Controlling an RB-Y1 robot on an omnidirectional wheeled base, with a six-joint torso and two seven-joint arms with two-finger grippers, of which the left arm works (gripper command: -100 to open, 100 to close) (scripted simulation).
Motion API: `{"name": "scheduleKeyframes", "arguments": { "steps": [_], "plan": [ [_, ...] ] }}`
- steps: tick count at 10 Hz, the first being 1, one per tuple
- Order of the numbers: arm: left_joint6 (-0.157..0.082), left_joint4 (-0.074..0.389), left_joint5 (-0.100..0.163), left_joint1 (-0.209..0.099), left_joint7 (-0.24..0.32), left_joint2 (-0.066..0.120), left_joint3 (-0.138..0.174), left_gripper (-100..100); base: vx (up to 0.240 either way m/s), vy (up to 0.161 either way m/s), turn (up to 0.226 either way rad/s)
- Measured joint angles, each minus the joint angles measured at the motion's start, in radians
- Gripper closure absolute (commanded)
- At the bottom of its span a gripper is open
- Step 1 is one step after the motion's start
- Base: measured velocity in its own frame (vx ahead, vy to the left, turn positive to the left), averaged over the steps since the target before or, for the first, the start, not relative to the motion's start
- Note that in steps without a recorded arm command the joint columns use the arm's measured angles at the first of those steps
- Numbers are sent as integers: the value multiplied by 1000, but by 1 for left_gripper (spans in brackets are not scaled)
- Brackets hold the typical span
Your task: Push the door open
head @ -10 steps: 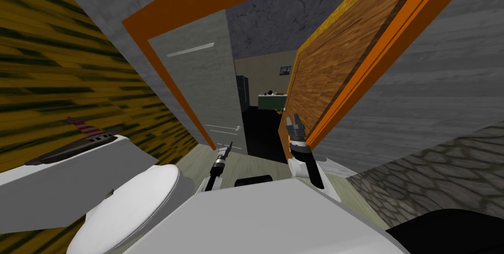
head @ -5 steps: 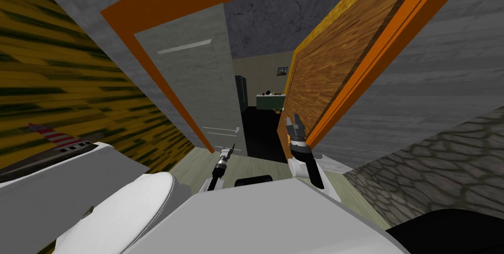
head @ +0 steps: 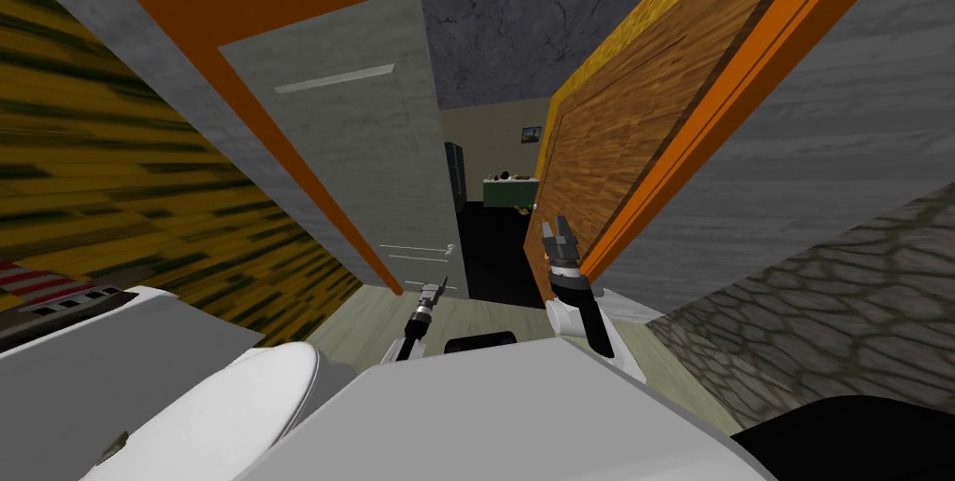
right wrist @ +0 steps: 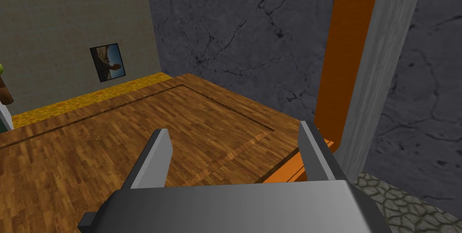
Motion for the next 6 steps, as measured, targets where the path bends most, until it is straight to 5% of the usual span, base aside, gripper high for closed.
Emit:
{"name": "scheduleKeyframes", "arguments": {
  "steps": [4, 6],
  "plan": [
    [-18, 61, -18, -22, -57, -6, 1, -100, 42, 32, -44],
    [-19, 65, -17, -23, -60, -4, 4, -100, 173, -37, -19]
  ]
}}
